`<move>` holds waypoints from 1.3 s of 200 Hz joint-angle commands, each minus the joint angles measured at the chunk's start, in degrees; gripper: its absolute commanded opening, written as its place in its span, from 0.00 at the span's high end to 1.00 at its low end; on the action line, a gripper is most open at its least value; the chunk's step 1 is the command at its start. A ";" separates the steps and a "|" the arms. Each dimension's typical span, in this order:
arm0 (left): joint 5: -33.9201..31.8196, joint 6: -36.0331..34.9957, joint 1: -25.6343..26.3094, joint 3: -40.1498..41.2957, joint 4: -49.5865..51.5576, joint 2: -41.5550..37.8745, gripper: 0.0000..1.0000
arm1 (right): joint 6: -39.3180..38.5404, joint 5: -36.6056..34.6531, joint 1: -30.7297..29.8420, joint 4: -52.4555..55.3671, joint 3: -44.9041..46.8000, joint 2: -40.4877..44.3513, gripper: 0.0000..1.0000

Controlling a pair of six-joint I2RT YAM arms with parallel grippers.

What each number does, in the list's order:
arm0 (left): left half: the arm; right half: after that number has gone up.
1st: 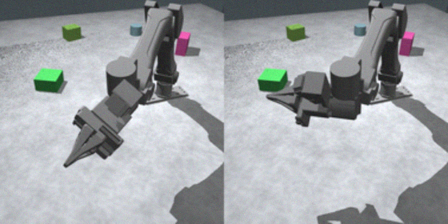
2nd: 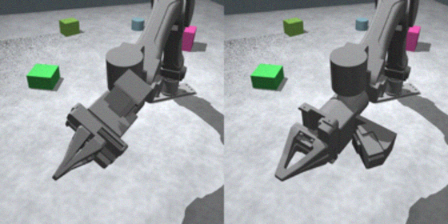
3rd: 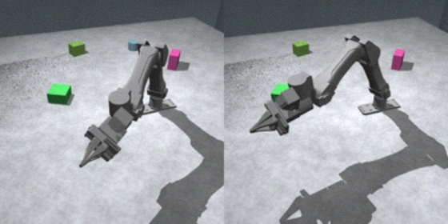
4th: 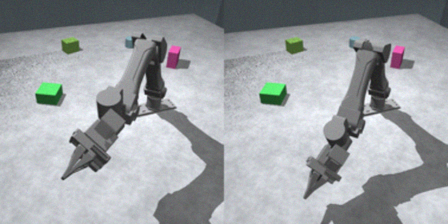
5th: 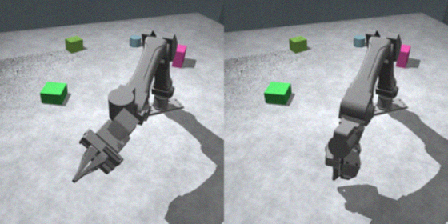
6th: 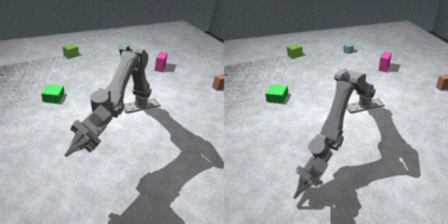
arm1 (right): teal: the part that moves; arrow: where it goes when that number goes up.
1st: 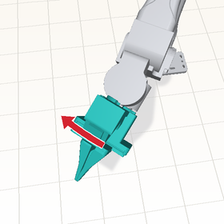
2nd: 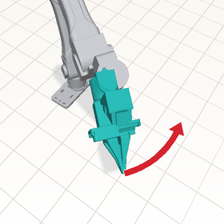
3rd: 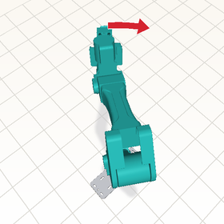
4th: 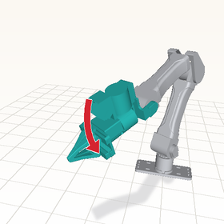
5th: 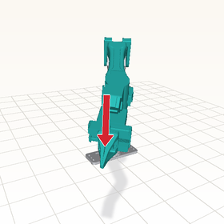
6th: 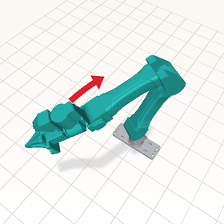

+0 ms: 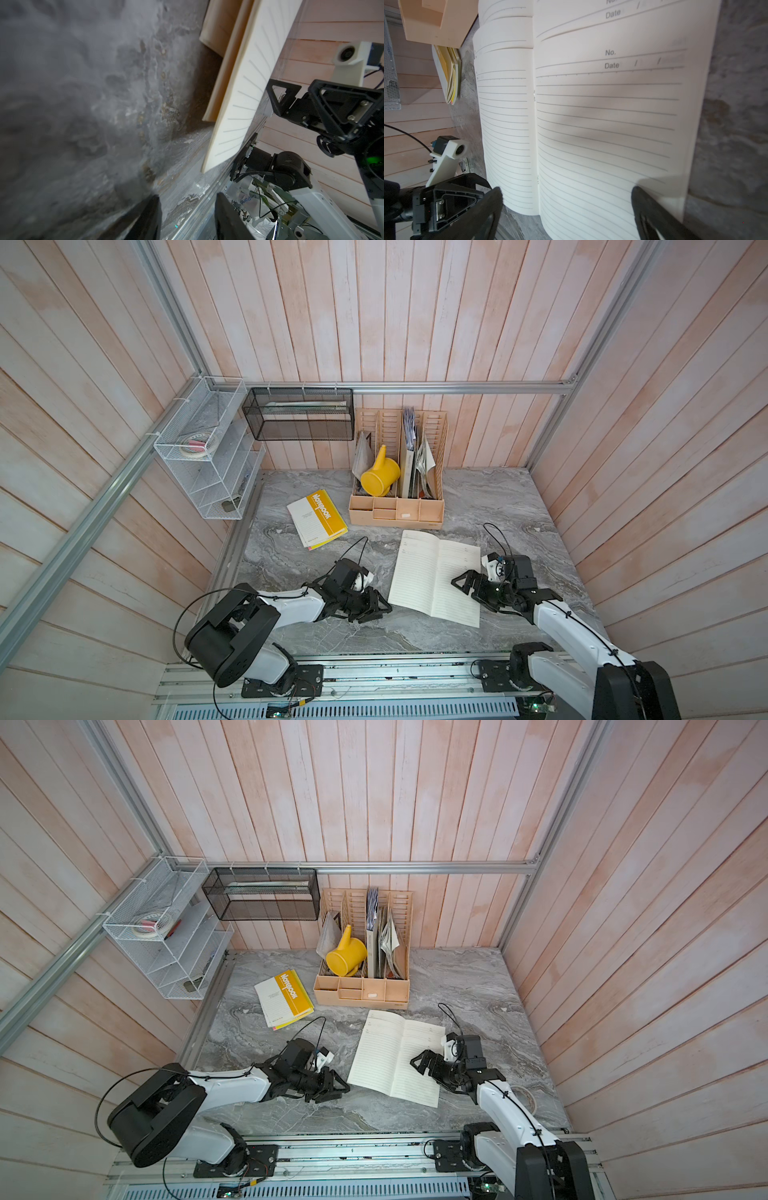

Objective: Close the notebook
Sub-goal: Move the notebook to the center of the board.

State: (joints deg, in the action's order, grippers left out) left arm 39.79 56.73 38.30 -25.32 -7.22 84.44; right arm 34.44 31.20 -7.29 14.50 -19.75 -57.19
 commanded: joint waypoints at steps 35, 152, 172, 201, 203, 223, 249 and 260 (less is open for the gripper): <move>-1.27 2.60 0.70 -1.78 -7.55 4.37 0.55 | -0.06 0.60 0.21 0.36 1.05 0.32 0.02; -2.57 4.72 0.68 -2.10 -9.39 3.96 0.96 | -0.33 1.08 0.24 -0.18 1.12 0.06 0.02; -2.87 4.52 0.67 -2.10 -8.11 2.12 1.00 | -0.42 1.22 0.28 -0.18 1.07 -0.05 0.02; -0.44 6.36 0.76 -2.17 -8.90 0.49 1.00 | -1.12 0.26 0.07 1.27 -0.81 -0.02 0.01; -0.29 6.50 0.69 -2.18 -8.94 0.38 1.00 | -1.19 0.09 0.03 1.42 -0.99 -0.03 0.02; 1.02 5.77 0.72 -3.81 -6.24 -2.02 1.00 | -1.30 -1.53 -0.87 2.06 -3.32 -0.33 0.02; 0.41 2.21 0.63 -8.22 3.33 -7.85 1.00 | -1.24 -2.46 -3.58 1.95 -7.02 -2.88 0.02; -0.64 1.16 0.31 -10.12 7.31 -10.75 1.00 | -0.98 -3.22 -5.14 1.43 -8.37 -4.26 0.02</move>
State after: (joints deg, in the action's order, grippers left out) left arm 39.62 61.36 38.70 -30.65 -8.36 79.37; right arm 34.20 30.15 -9.96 15.51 -24.58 -59.33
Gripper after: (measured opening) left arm 0.042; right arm 0.983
